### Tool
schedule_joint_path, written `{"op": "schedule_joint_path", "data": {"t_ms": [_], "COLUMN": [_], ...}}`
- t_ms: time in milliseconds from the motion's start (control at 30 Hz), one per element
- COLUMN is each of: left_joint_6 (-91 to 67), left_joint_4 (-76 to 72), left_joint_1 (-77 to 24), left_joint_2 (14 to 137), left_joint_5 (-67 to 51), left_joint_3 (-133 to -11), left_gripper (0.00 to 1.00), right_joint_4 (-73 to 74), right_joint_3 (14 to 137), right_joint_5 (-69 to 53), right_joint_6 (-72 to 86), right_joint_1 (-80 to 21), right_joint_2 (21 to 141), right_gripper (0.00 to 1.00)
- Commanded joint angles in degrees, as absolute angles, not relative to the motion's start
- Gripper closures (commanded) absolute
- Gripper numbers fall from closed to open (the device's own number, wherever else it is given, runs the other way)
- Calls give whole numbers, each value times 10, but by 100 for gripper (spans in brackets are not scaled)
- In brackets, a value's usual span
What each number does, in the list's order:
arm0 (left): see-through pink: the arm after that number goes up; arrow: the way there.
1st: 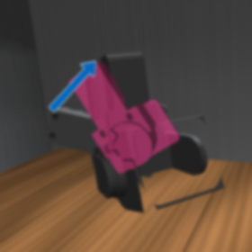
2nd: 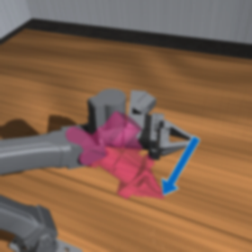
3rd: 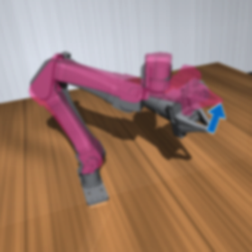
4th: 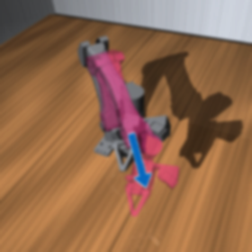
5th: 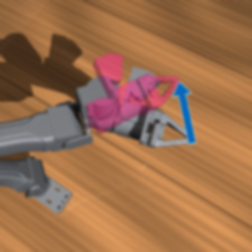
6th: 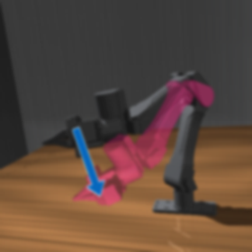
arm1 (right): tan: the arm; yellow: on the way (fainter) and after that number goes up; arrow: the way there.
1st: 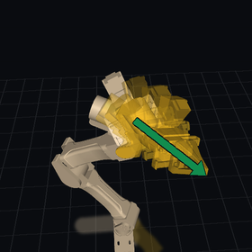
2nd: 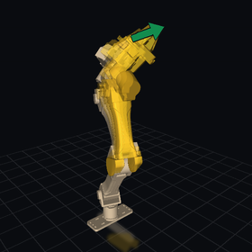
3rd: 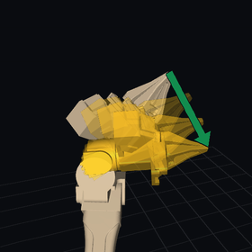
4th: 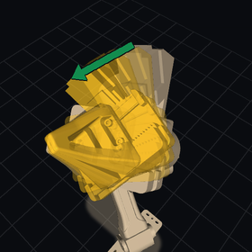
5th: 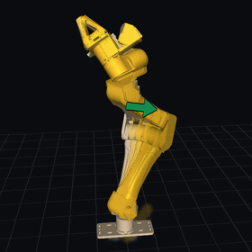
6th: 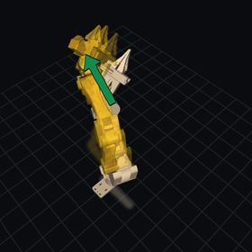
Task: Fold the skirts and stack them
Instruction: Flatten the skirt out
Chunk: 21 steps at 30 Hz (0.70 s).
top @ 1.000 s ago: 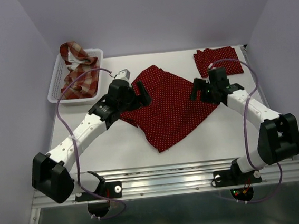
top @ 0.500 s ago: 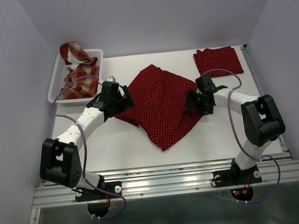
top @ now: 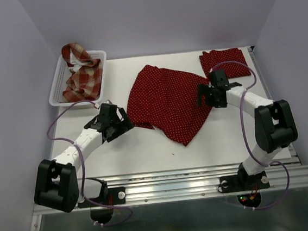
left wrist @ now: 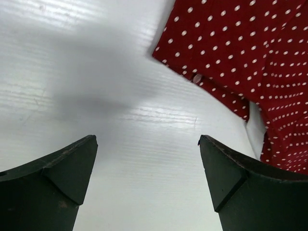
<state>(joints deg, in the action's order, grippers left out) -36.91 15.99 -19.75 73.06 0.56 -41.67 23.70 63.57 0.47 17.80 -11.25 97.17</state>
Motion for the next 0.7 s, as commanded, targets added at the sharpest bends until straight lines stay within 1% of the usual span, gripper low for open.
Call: {"op": "schedule_joint_path", "data": {"t_ms": [0,200,300,400,433,567,667], "left_joint_6": [-374,-368,-381,-395,-395,-395,-398], "left_joint_4": [137,94,45,5,4,-34,-47], "left_joint_1": [-194,-183,-162,-134,-131,-127,-127], "left_joint_2": [702,756,781,798,803,833,859], "left_joint_5": [10,36,12,-27,-29,-69,-80], "left_joint_3": [-379,-403,-417,-421,-424,-432,-439], "left_gripper": [1,2,2,3,4,8,14], "right_joint_4": [272,290,312,329,330,322,321], "right_joint_3": [589,549,548,544,541,525,522], "right_joint_5": [9,-23,-19,5,17,24,39], "right_joint_6": [178,190,182,182,186,202,208], "right_joint_1": [-165,-200,-222,-265,-286,-308,-319], "right_joint_2": [880,829,825,821,818,817,820], "right_gripper": [0,0,0,0,0,0,0]}}
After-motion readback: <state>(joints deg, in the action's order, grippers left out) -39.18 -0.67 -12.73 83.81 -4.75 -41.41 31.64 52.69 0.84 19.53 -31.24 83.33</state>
